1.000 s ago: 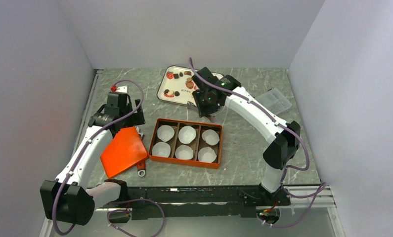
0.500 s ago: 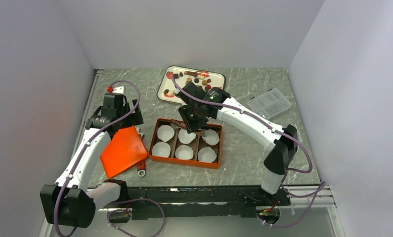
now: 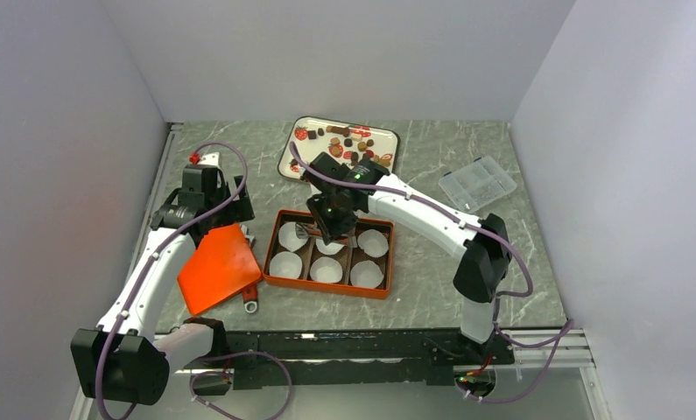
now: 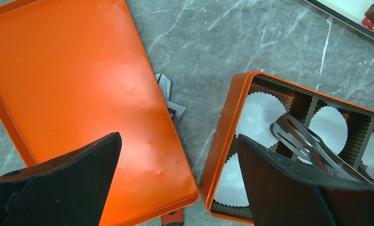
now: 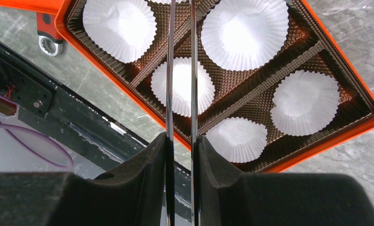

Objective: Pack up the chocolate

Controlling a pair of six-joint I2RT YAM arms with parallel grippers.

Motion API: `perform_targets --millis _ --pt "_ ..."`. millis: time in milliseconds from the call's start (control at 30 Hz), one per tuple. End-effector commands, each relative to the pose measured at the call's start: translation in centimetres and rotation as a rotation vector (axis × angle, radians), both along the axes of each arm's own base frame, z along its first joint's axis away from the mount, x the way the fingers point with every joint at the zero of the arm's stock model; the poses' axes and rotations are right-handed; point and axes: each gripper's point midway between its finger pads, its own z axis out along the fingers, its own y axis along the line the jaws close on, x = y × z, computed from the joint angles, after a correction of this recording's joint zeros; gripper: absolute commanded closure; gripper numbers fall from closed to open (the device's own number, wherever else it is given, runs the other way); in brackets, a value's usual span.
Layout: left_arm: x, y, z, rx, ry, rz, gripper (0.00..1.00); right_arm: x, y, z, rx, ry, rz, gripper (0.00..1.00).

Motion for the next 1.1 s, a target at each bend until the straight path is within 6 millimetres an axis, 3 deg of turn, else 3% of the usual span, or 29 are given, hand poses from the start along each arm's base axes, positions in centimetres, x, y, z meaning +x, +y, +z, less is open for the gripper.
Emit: perform_targets --millis 0,433,600,833,1067 --pt "0.4 -0.2 1.0 -0.022 -0.055 -0.009 0.00 0.9 1.8 1.7 0.071 -0.040 0.007 0.74" --pt "0.4 -0.6 1.0 -0.032 -0.056 -0.027 0.01 1.4 2.5 1.9 0.083 -0.044 0.003 0.59" --pt "0.5 -0.4 1.4 -0.032 -0.070 -0.022 0.01 2.3 2.4 3.7 0.108 -0.085 -0.021 0.60" --pt "0.4 -0.4 1.6 -0.037 -0.080 -0.023 0.01 6.2 -0.3 6.5 0.138 -0.156 -0.141 0.60" --pt "0.5 -0.5 1.4 -0.040 -0.074 -0.028 0.01 12.2 -5.1 5.9 0.069 -0.229 -0.321 0.61"
